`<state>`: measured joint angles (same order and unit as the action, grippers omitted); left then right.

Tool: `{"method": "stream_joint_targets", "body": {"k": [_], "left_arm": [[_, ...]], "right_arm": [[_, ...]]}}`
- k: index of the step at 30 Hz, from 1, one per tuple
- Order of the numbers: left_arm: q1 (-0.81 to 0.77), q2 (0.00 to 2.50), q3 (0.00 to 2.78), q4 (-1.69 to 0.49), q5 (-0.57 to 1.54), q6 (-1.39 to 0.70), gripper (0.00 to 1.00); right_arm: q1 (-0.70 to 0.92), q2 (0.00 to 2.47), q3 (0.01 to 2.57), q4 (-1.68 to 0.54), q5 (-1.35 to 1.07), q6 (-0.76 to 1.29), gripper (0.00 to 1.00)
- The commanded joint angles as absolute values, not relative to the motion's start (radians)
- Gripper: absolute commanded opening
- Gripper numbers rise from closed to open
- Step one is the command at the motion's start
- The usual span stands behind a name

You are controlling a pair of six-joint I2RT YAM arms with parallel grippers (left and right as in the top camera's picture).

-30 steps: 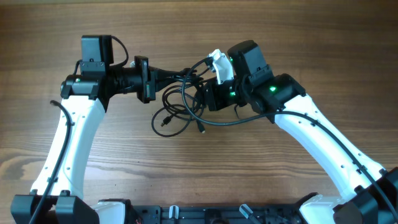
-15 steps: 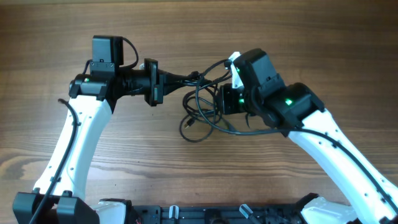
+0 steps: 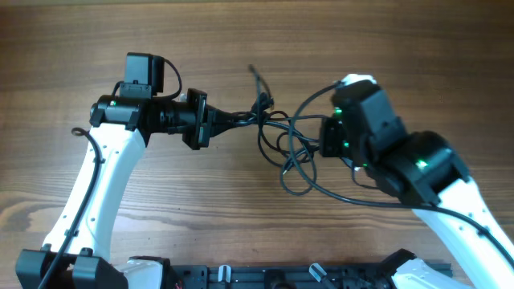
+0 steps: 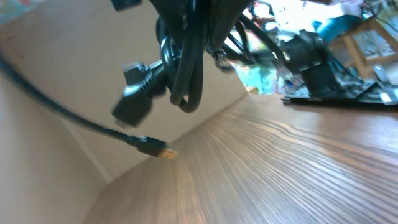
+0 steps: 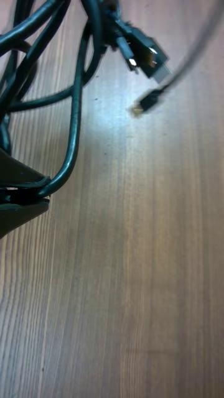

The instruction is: Untangle cables

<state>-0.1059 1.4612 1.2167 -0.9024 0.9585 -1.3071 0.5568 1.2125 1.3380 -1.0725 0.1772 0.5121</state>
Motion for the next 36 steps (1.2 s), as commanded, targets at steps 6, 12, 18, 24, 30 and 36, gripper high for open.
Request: {"method": "stream_joint_targets", "body": {"k": [6,12,18,24,30,36], "left_arm": [[-0.044,1.452,1.225,-1.002,0.456,-1.011,0.04],[-0.044,1.452,1.225,-1.043,0.405,-0.912,0.04],[-0.035,1.452,1.225,-0.949,0.562,-1.045,0.04],[0.02,1.452,1.225,-0.924,0.643,-1.271,0.04],[0.09,1.452,1.225,-0.924,0.812,-1.292,0.04],[0.111,1.452,1.225,-0.924,0.997,-1.291,0.04]], "right_arm": [[0.216,1.083,1.362,-1.053,0.289,0.469,0.04],[0.109,1.155,1.361,-1.015,-0.135,0.287,0.04],[0.113,1.333,1.361,-1.015,-0.566,0.047,0.18],[0.214,1.504,1.361,-1.01,-0.735,-0.132,0.48],[0.384,1.533,1.361,-0.95,-0.734,-0.149,0.61],[0.538,1.539,1.33,-0.87,-0.62,-0.157,0.69]]}}
